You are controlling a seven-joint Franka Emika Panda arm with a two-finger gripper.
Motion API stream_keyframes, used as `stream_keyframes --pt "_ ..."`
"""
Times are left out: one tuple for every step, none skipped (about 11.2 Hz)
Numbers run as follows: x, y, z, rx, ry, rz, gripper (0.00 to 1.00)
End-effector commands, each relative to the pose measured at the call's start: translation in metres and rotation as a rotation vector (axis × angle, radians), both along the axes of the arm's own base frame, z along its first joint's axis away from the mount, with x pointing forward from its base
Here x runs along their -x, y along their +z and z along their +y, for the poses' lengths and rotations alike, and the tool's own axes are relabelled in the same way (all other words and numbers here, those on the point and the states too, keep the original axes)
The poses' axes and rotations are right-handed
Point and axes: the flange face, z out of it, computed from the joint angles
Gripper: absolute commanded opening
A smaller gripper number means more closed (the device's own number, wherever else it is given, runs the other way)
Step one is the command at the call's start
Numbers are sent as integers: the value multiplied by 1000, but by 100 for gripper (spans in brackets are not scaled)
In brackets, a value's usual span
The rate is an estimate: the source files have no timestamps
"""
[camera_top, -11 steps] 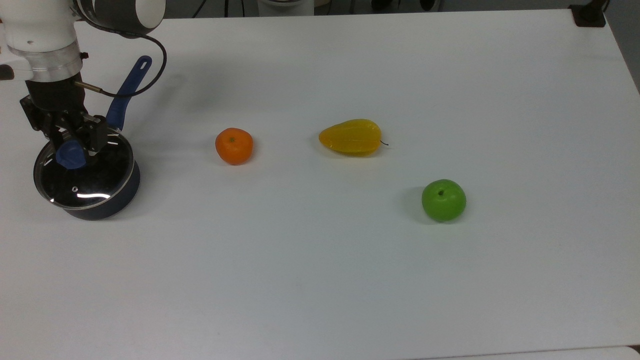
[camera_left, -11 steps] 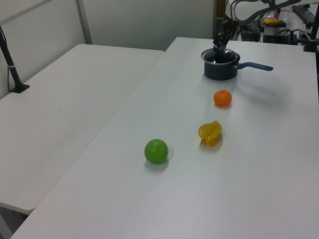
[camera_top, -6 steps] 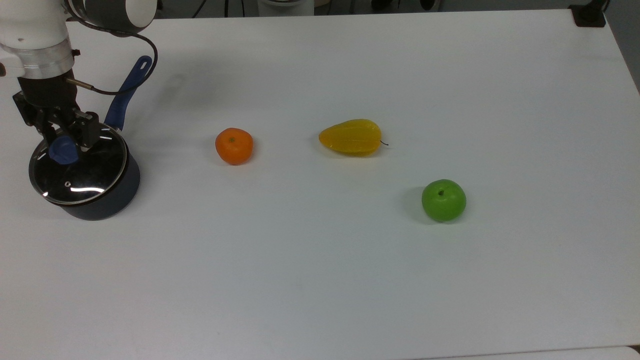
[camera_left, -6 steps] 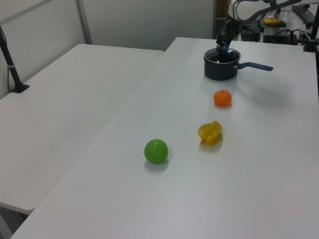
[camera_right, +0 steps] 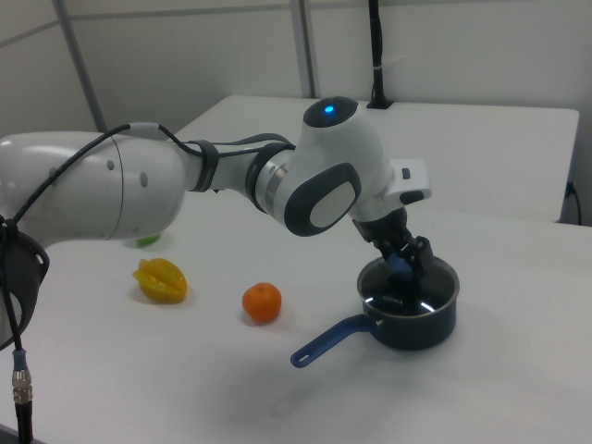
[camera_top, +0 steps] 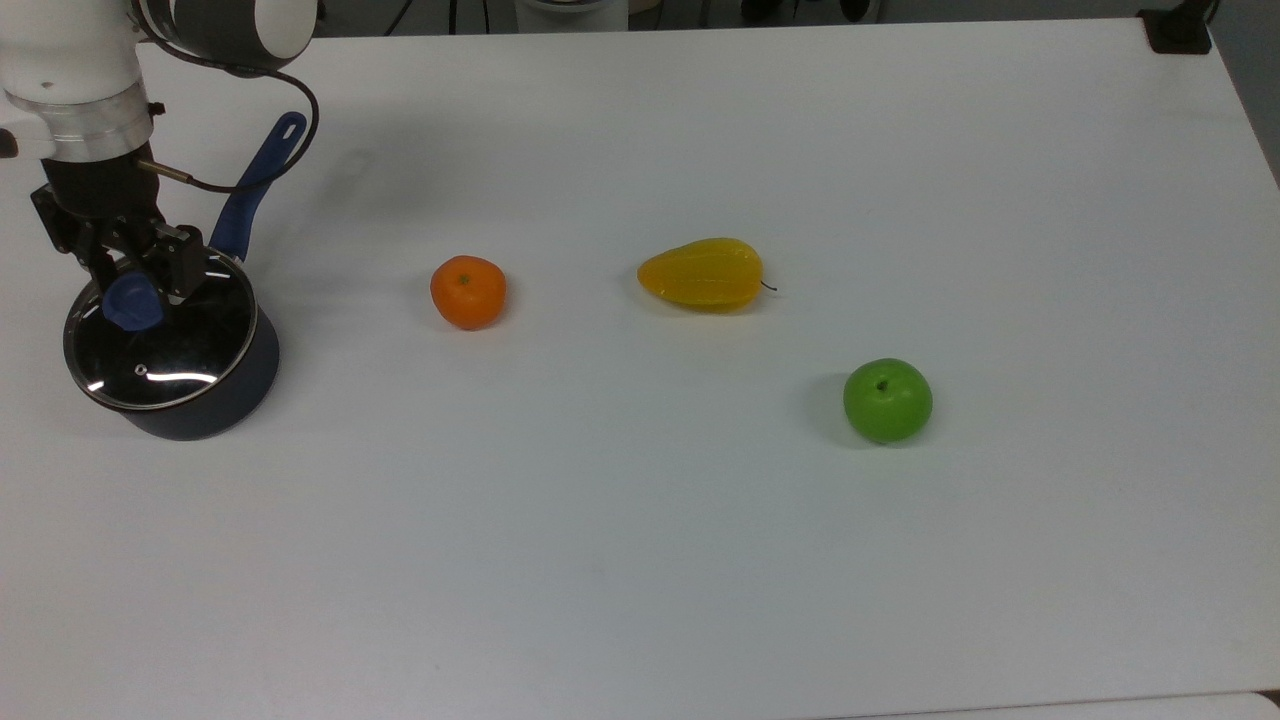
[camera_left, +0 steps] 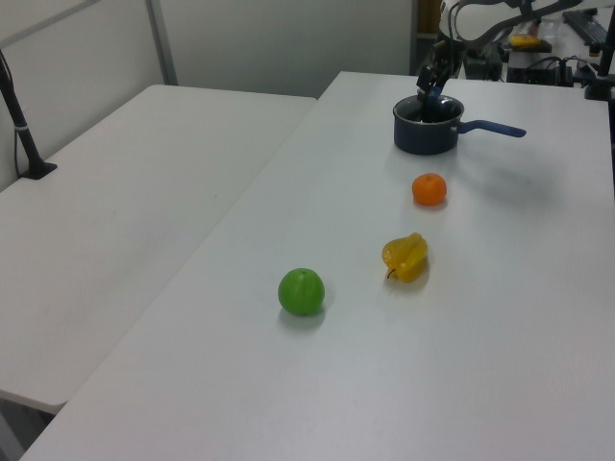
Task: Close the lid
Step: 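Lower the glass lid onto the saucepan rim, then open the gripper and raise it away from the lid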
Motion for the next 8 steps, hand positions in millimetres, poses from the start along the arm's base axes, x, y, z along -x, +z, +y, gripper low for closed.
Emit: stream_keyframes --pt "5 25 7 4 17 -16 100" --pt "7 49 17 22 37 -35 100" --pt "8 66 39 54 85 5 100" --pt "7 80 71 89 141 60 100" --pt "10 94 103 101 159 95 100" --pt "15 110 134 88 169 125 100" --pt "25 125 170 75 211 178 100" --pt "36 134 205 64 254 240 100"
